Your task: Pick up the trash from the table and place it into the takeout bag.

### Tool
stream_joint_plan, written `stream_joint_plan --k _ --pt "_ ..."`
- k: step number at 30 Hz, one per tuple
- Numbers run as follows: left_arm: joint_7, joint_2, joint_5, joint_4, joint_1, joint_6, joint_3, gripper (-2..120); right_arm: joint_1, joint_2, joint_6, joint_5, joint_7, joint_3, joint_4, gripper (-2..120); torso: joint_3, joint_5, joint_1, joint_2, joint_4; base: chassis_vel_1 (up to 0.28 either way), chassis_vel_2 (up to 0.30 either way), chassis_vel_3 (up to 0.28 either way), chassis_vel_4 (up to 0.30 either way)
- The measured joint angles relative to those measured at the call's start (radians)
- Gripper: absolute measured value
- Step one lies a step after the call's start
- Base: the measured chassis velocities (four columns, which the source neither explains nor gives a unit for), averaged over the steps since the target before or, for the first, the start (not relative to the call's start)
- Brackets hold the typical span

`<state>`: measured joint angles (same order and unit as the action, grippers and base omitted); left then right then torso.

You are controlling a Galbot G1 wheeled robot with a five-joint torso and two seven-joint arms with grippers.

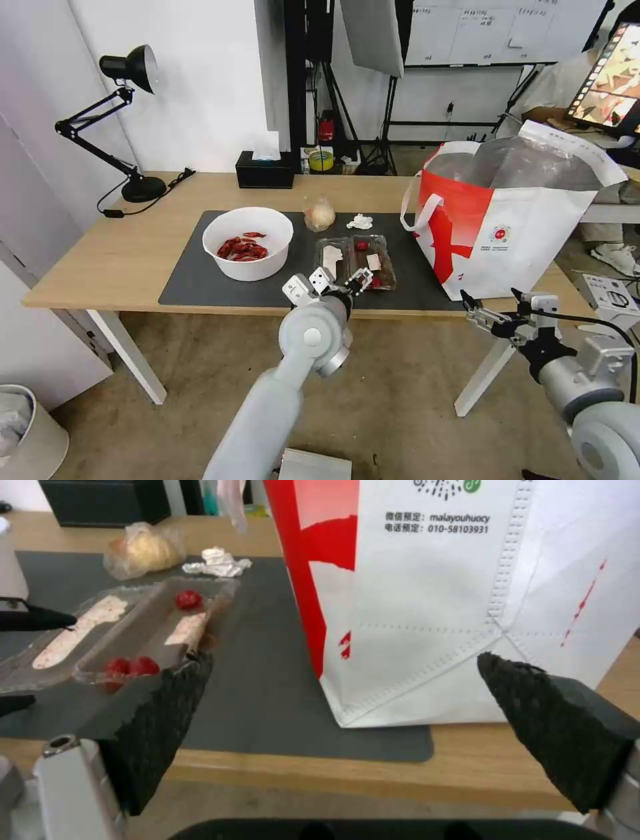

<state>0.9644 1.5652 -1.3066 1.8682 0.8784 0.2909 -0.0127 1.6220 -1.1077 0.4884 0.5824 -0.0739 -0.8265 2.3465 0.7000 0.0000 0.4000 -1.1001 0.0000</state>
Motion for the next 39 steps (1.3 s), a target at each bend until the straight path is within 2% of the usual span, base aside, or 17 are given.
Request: stream_joint_plan --k 6,11,13,24,39 --pt "0.0 0.004 0.017 -0.012 -0.004 -0.008 0.006 100 0.01 -0.006 -0.002 -0.004 0.001 0.0 0.007 100 0.0 0.0 0.0 0.0 0.0 0.0 0.0 0.0 0.0" --pt "-0.003 0.019 0.048 -0.03 -0.012 -0.044 0.009 100 0.019 -0.02 -0.006 -0.021 0.006 0.009 0.009 100 0.0 0.0 0.0 0.0 0.0 0.0 0.0 0.0 0.0" --pt "-0.019 0.027 0.072 -0.038 -0.017 -0.101 0.008 100 0.023 -0.024 -0.009 -0.025 0.009 0.012 0.01 100 0.0 -0.0001 0.0 0.0 0.0 0.0 0.0 0.0 0.0" --pt "-0.104 0.028 0.123 -0.02 0.005 -0.196 0.009 100 0.027 -0.031 -0.028 -0.034 0.017 0.019 0.005 100 0.0 0.0 0.0 0.0 0.0 0.0 0.0 0.0 0.0" --pt "-0.172 0.027 0.157 -0.004 -0.035 -0.231 -0.006 100 0.026 -0.013 -0.031 0.01 0.017 0.01 0.038 100 0.0 0.0 0.0 0.0 -0.0001 0.0 0.0 0.0 0.0"
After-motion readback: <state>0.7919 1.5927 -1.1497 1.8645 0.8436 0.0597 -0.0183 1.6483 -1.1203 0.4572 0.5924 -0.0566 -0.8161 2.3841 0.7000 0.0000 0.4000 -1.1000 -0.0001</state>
